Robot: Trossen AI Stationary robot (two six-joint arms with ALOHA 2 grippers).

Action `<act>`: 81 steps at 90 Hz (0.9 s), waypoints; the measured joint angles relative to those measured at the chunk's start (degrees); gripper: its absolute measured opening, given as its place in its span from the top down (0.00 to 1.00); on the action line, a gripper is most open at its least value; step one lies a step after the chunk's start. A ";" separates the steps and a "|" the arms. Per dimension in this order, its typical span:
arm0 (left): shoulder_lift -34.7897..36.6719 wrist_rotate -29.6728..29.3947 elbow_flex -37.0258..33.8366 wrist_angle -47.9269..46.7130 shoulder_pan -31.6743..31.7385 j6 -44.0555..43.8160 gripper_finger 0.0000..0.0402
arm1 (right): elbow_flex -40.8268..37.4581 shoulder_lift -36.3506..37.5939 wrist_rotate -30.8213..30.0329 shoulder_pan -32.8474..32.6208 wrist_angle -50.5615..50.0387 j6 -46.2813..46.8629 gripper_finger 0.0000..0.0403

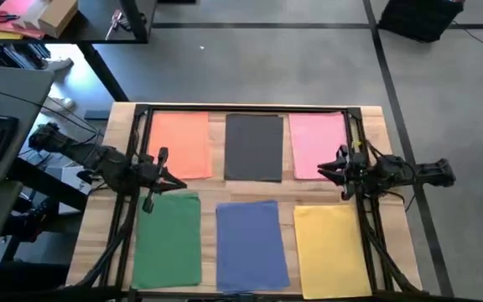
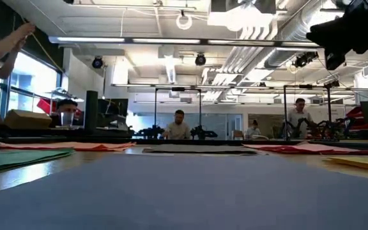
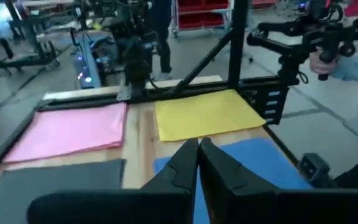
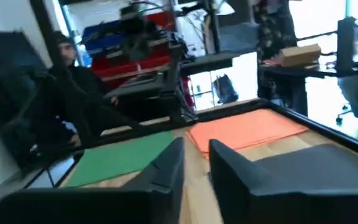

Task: Organize paper
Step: Return to Home Position

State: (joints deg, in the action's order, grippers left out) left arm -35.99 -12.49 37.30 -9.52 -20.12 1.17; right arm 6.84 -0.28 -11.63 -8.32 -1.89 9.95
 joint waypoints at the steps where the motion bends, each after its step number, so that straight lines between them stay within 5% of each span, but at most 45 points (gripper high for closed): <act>1: 0.35 0.90 -0.54 0.71 0.77 0.13 1.00 | -0.15 0.18 0.14 0.00 0.09 -0.03 0.92; 15: 5.19 12.69 -8.36 6.90 11.87 -0.66 1.00 | -4.21 0.02 3.18 0.01 7.90 -1.45 0.99; 31: 12.23 18.27 -16.18 7.98 19.60 -4.58 1.00 | -6.32 -0.40 2.44 0.01 5.15 2.95 0.98; 60: 27.91 4.78 -29.07 4.41 15.47 -11.82 1.00 | -6.28 -0.65 0.93 0.07 4.42 4.58 0.98; 81: 35.90 4.41 -33.68 5.83 13.22 -9.03 1.00 | -6.28 -0.67 0.93 0.07 4.36 4.58 0.98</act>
State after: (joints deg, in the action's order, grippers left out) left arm -0.09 -8.08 3.62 -3.69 -6.90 -7.86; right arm 0.56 -0.95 -10.70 -8.25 2.47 14.53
